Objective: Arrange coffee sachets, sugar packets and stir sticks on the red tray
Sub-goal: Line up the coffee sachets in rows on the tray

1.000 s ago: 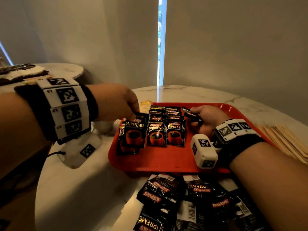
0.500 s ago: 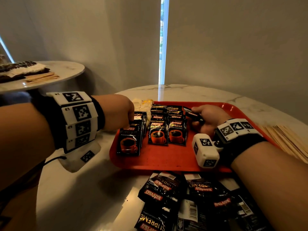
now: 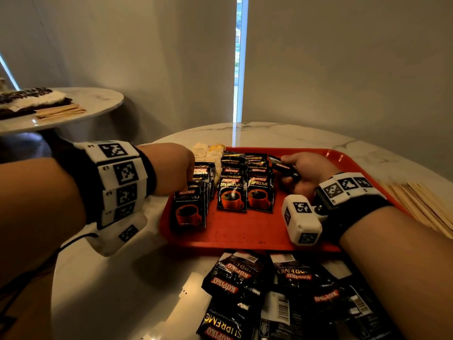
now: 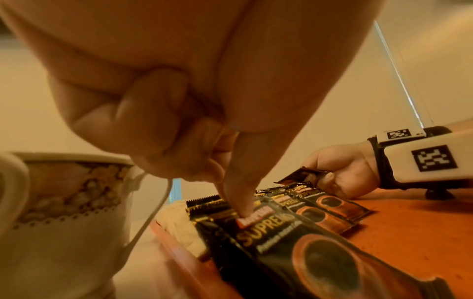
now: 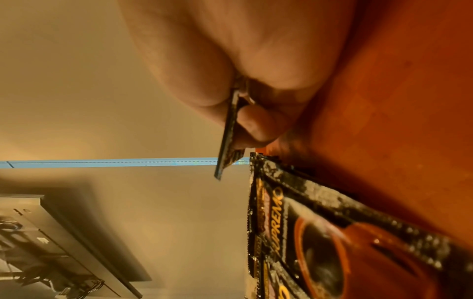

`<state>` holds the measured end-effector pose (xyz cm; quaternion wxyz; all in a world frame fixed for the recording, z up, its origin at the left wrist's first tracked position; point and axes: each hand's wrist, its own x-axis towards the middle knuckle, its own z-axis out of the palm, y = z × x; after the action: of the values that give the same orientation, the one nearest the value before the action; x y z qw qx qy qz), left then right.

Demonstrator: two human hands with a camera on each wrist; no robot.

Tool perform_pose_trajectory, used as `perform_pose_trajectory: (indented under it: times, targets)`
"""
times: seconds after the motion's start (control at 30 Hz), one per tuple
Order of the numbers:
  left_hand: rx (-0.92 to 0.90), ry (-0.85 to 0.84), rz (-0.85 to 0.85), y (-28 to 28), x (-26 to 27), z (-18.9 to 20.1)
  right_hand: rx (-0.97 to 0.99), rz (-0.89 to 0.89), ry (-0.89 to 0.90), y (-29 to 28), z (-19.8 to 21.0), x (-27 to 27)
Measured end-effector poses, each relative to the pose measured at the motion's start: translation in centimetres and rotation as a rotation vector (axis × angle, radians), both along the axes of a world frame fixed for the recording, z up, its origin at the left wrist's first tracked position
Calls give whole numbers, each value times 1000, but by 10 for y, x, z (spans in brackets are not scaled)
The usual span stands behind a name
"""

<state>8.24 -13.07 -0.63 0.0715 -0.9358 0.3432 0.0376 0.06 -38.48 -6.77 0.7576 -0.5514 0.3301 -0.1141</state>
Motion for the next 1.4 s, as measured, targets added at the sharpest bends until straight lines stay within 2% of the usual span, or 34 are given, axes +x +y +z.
perform_pose_trajectory:
  times: [0.3,0.43,0.57,0.73,0.8,0.87,1.03,1.1,1.2,1.23,1.3,1.4]
  targets:
    - [-83,-27,-8,0,2,12,7,5,-7,-4,-3,2]
    - [3,92,-55,1,-10,11,17,3,-4,-5,-3,2]
    - [-11,238,-95,1,-25,14,21,-1,-4,-5,-1,0]
    - [32,252,-105,3,-38,13,-44,43,-42,2,11,-5]
    - [-66,215,-98,4,-38,17,-93,52,-97,2,17,-5]
    - [-251,219,-96,2,-37,25,-137,80,-129,4,24,-5]
    - [-660,370,-165,-10,-32,44,-28,215,-177,28,39,-9]
    - [-806,478,-123,-18,-28,40,20,278,-205,42,47,-11]
    - [-1073,765,-2,-26,-25,31,28,296,-258,53,57,-14]
    - [-1128,845,11,-27,-25,29,19,308,-268,54,60,-15]
    - [-1173,901,-30,-25,-21,22,33,365,-283,55,62,-16]
    - [-1183,851,-111,-19,-18,11,15,464,-285,55,59,-17]
